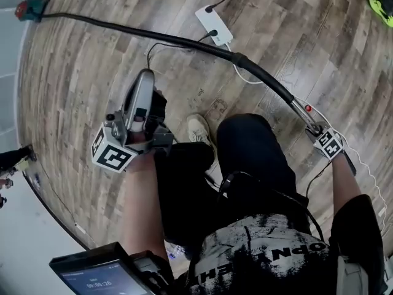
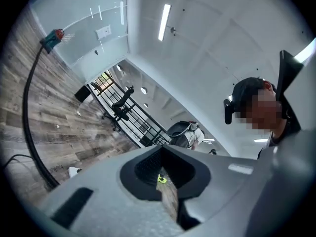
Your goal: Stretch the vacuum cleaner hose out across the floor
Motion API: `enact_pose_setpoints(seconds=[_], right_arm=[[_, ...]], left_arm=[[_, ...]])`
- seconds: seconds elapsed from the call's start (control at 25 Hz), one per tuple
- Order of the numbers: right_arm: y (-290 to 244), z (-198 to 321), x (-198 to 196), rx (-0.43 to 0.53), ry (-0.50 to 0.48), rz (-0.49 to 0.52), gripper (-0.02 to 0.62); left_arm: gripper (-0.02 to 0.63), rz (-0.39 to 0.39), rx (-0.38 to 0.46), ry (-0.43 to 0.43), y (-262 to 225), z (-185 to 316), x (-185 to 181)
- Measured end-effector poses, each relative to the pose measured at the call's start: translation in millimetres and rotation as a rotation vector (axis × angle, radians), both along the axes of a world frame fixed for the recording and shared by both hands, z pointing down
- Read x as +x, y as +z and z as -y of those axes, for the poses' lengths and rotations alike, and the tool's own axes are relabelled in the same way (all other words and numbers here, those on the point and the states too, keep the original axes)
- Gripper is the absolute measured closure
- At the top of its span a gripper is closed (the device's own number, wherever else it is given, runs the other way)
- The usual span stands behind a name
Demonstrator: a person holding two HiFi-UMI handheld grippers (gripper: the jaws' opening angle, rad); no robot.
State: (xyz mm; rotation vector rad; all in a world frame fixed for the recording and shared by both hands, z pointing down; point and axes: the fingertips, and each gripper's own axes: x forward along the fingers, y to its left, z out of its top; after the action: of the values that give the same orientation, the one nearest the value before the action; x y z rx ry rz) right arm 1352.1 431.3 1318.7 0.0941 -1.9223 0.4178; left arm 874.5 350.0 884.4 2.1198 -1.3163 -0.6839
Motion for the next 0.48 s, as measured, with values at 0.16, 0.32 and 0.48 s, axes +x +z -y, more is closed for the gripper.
enact_pose_setpoints(seconds=[0.16, 0.32, 0.48], right_arm=[[39, -13, 22, -0.004, -0.038, -0.013, 0.546], [60, -16, 49, -0.022, -0.03, -0.038, 0.545], [86, -9, 43, -0.002, 0.002, -0.037, 0.543]], left_arm=[[0.606, 0.053, 0.0, -0.026, 11, -27, 17], [0.606, 0.084, -0.011, -0.044, 7, -36, 34], [0.606, 0.11, -0.004, -0.049, 2, -36, 45]])
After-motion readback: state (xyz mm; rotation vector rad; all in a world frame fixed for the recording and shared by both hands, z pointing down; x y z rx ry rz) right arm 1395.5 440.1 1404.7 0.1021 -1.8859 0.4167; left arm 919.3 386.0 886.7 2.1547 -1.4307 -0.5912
